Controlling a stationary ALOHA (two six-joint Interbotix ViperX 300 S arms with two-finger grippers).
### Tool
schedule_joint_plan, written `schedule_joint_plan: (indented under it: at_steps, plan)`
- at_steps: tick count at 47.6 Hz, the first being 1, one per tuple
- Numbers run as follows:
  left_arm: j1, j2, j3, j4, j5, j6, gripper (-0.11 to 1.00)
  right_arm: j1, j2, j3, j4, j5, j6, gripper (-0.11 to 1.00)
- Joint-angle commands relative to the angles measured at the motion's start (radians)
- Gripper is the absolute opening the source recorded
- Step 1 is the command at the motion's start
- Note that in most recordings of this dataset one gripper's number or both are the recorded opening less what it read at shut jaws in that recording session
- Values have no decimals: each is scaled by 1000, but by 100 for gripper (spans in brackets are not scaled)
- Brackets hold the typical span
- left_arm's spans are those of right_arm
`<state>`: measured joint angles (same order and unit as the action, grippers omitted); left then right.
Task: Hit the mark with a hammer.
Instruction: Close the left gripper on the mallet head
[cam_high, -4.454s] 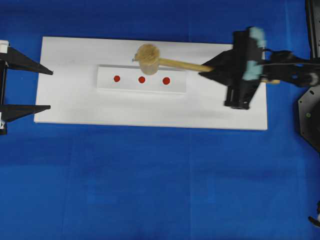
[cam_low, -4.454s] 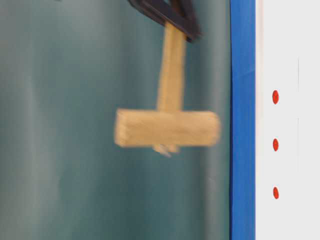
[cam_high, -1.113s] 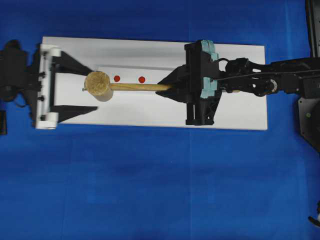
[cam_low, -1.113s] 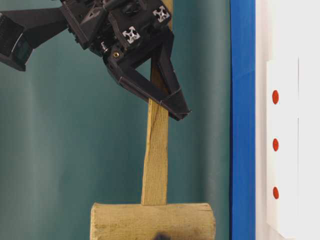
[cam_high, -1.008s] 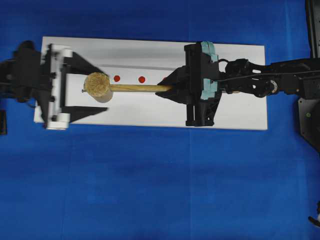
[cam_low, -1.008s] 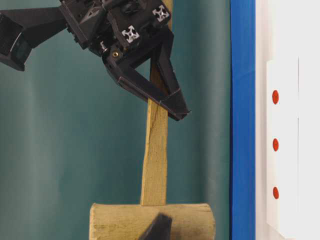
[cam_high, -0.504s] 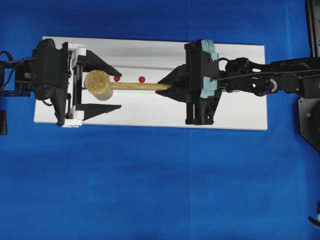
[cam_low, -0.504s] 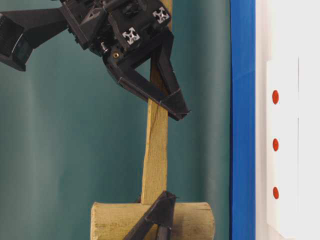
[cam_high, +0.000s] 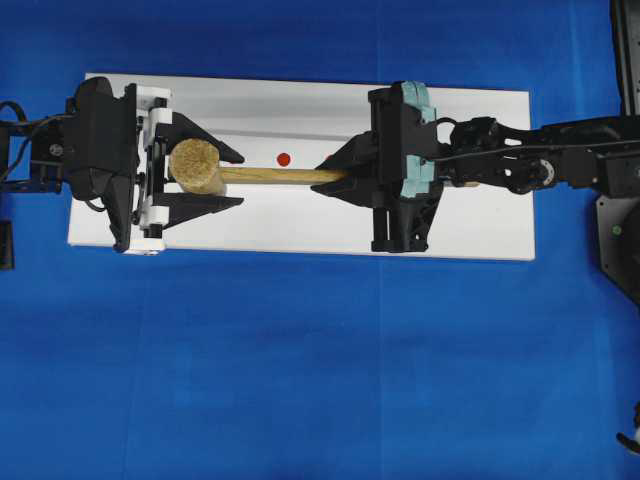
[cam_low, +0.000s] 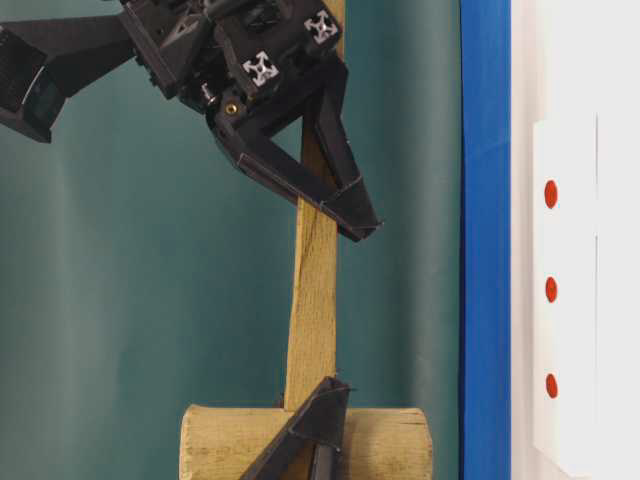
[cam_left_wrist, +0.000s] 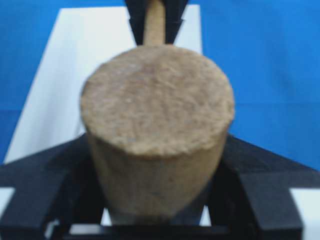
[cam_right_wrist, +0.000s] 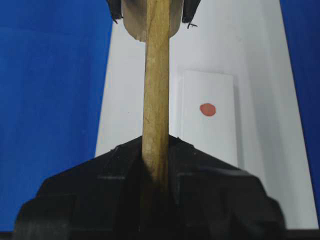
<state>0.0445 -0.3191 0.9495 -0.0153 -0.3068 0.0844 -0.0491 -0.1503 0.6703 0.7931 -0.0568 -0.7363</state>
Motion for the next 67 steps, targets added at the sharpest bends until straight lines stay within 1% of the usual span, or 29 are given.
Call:
schedule_joint_plan:
  at_steps: [1, 11, 12, 14, 16, 19, 26, 29, 30, 33, 36, 41, 44, 45, 52, 55, 56, 59, 67]
  plan:
    - [2, -8, -17, -2, 2, -3, 44, 0, -14, -32, -2, -3, -2, 2]
    - [2, -9, -14, -2, 6, -3, 44, -2, -15, -31, -2, 6, 5, 2]
    - [2, -9, -14, -2, 6, -3, 44, -3, -15, -31, 0, 6, 8, 3]
    - [2, -9, -14, -2, 8, -3, 44, -3, -15, -31, 0, 6, 9, 9]
    - [2, -9, -14, -2, 9, -3, 44, -2, -15, -29, 0, 6, 12, 18]
    - [2, -9, -14, -2, 11, -6, 44, -3, -15, -29, 3, 2, 15, 35]
    - [2, -11, -15, -2, 17, -34, 44, -2, -20, -26, 0, -2, 9, 79]
    - [2, -11, -14, -2, 21, -41, 44, -2, -23, -23, 0, -5, 9, 92]
    - [2, -11, -14, -2, 25, -44, 44, -2, -23, -23, 2, -5, 9, 94]
    - [2, -11, -15, -2, 29, -52, 44, 0, -25, -21, 0, -5, 9, 91]
    - [2, -11, -15, -3, 31, -64, 44, 0, -25, -21, 0, -5, 6, 91]
    - [2, -12, -18, -3, 31, -115, 44, 3, -25, -21, -5, -6, -3, 92]
    - [2, -15, -20, -2, 31, -169, 44, 3, -25, -21, -18, -14, -6, 92]
    - [2, -17, -21, -3, 31, -190, 44, 3, -25, -21, -31, -17, -8, 92]
    - [-9, -29, -25, -2, 31, -419, 44, 3, -25, -21, -61, -37, -29, 92]
    - [-15, -32, -25, -2, 31, -520, 44, 3, -25, -21, -64, -46, -40, 92]
    - [-18, -32, -26, -2, 31, -571, 44, 3, -25, -23, -64, -49, -46, 92]
    - [-26, -32, -26, -2, 31, -667, 44, 3, -26, -21, -64, -54, -58, 92]
    - [-43, -34, -31, -2, 21, -871, 44, 3, -26, -23, -64, -57, -91, 92]
